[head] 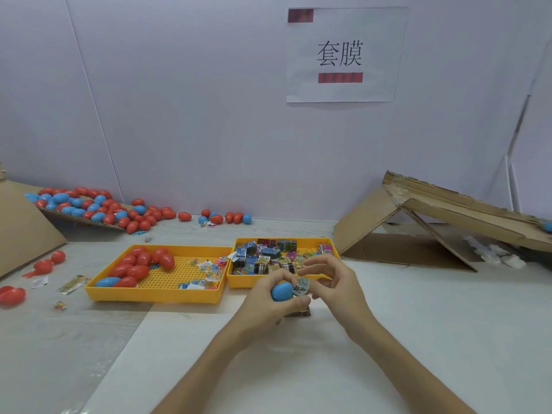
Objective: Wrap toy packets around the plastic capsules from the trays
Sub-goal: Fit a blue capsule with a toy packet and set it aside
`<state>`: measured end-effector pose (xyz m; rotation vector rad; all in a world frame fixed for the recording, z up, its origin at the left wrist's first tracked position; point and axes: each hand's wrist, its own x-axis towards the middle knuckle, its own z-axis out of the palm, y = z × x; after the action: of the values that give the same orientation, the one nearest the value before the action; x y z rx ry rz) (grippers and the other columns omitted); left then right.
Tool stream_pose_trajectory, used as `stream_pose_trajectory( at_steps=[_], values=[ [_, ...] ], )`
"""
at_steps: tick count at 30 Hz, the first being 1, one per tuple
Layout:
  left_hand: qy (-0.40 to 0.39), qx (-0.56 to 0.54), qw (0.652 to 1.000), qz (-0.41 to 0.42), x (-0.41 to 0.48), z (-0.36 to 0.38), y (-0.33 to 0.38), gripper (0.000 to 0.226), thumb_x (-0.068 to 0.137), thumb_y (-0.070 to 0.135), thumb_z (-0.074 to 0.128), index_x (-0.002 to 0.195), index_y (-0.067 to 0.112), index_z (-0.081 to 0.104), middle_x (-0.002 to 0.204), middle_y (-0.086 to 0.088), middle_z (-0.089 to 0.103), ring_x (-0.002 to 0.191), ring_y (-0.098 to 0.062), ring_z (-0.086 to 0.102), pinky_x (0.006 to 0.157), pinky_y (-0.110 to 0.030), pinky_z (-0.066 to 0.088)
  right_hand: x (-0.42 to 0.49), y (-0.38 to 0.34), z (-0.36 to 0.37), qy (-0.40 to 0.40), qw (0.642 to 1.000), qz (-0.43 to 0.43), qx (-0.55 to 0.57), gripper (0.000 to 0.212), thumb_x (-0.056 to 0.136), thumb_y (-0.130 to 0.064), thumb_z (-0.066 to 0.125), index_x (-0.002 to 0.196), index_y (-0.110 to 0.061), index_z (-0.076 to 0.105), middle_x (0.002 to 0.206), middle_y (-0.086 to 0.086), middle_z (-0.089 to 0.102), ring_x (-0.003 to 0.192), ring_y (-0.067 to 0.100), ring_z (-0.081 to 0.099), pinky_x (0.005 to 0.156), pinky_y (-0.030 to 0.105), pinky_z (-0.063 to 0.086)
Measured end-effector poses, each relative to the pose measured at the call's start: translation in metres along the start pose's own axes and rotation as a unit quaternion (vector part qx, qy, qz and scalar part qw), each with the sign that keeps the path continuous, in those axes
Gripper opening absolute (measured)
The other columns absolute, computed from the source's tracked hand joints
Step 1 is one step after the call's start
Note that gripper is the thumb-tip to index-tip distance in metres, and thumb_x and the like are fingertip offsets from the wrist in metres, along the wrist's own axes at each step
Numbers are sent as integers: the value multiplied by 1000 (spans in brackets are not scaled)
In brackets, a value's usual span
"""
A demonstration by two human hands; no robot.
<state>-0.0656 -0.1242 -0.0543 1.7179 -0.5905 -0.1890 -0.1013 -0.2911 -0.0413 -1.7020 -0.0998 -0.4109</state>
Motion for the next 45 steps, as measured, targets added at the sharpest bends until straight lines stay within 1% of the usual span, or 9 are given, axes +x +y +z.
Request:
stream_pose_trajectory(
  at_steps=[6,10,14,17,21,31,38,43,45],
  values=[
    [-22,-115,993,-22,0,-7,4,16,87,37,77,85,22,71,61,-3,48,54,-15,44,54,-28,46,2,1,-4,38,999,-6,8,20,85,9,68,83,-10,61,72,-7,65,60,12,63,54,19,49],
    [-13,-57,998,-20,-1,-3,3,8,89,30,75,83,28,73,66,2,56,55,-10,50,54,-24,48,4,1,-7,33,999,0,-13,20,86,6,66,76,-11,62,62,-6,60,55,11,56,55,21,49],
    [32,11,999,31,-3,0,3,16,89,30,76,81,43,73,73,16,64,62,1,60,54,-12,45,3,1,-6,-1,1000,3,-20,21,89,-3,70,72,-10,62,56,-6,56,50,9,50,51,19,45],
    [35,13,998,54,-3,0,3,5,90,34,74,86,36,75,70,15,62,59,0,56,54,-14,44,2,0,-5,-9,1000,12,-14,20,88,-6,73,71,-8,62,54,-6,54,49,8,47,50,18,43],
    [45,-43,997,36,-2,-4,3,11,88,31,76,80,25,74,66,8,58,56,-8,52,52,-21,45,3,-1,-6,19,1000,14,-13,23,85,-1,72,68,-9,61,52,-7,53,49,7,46,49,17,41],
    [12,13,1000,8,-2,-1,0,15,93,22,72,79,15,74,61,0,62,54,-11,56,51,-22,46,1,-1,-5,-13,999,29,-24,19,82,4,72,75,-9,61,58,-4,59,51,11,53,52,21,47],
    [63,83,992,68,-3,1,0,13,90,19,74,80,12,74,72,0,71,62,-8,67,57,-19,53,3,0,-8,-3,985,136,107,14,85,4,70,91,-6,63,68,14,69,60,21,65,60,27,53],
    [86,108,987,81,-2,-1,-2,13,90,18,74,77,17,73,72,3,70,66,-17,70,59,-29,59,5,-3,-10,-38,965,183,185,9,93,-8,65,100,-12,69,84,9,73,68,19,71,62,25,52],
    [95,120,985,77,-1,-1,-4,15,90,20,75,75,22,72,70,9,68,65,-9,66,59,-22,55,5,-2,-9,-57,973,163,153,12,92,-12,68,103,-16,72,90,2,75,79,15,72,68,25,50]
  ],
)
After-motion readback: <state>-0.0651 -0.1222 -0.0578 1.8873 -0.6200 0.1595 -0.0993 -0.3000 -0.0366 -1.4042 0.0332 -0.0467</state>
